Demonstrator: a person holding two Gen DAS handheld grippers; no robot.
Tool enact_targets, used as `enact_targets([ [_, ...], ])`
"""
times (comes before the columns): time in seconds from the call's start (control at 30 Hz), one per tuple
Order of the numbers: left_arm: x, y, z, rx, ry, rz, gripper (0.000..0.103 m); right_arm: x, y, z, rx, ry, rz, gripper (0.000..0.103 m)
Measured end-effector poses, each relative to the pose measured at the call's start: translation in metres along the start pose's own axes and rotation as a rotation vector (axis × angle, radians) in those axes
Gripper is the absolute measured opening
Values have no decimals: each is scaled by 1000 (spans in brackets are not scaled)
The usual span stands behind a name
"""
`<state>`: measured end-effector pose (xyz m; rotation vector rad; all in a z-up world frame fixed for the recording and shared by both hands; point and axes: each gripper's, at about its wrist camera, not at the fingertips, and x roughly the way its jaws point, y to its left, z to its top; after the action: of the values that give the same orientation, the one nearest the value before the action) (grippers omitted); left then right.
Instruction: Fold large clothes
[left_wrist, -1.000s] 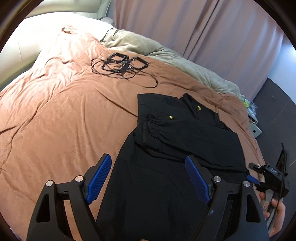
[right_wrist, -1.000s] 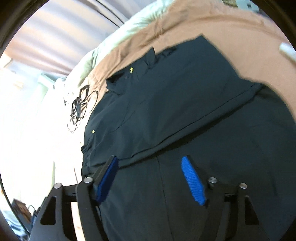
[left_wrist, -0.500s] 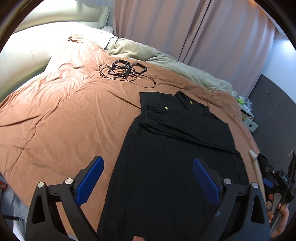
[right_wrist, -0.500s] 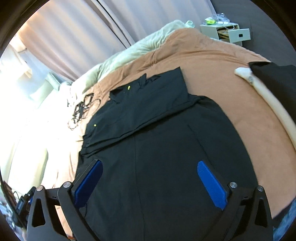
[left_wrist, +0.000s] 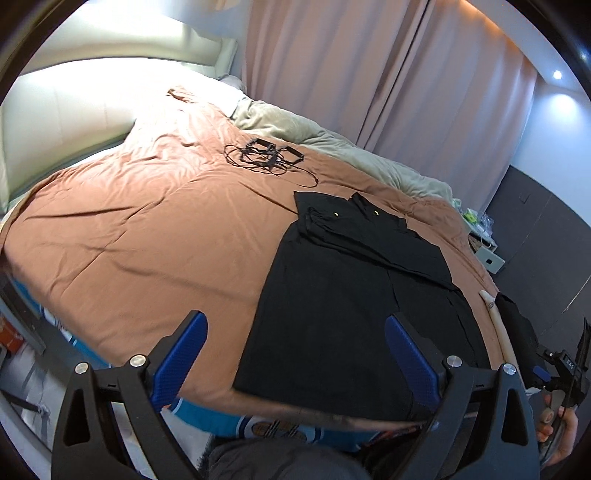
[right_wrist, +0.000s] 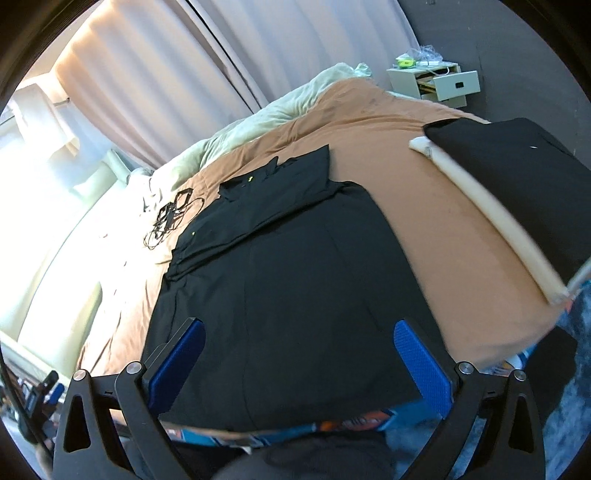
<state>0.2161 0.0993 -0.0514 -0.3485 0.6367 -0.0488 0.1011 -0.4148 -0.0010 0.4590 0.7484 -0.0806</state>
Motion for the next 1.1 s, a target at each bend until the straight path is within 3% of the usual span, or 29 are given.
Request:
enact_targets([
  [0.33,-38,14,-48,19,-42,-23,99,-50,-33,-32,-22,-50,-25,103],
  [0.5,-47,24,-69,-6,-36,0,99,-67,-58,-53,-2,-53,-35,102],
  [0.73,-38,42,-79,-38,-1,18,99,-52,-92,-68,45,-14,-42,102],
  [0.87,-30,47,-83,-63,50,-10,99,-41,-112,-79,101,3,12,85],
  [0.93,-23,44,-79,-40,66,-8,98,-33,-119,-82,115,14,28,84],
  [1.1,12,52,-75,-101,132,-63,81,-4,-136,-80,176,37,70,83],
])
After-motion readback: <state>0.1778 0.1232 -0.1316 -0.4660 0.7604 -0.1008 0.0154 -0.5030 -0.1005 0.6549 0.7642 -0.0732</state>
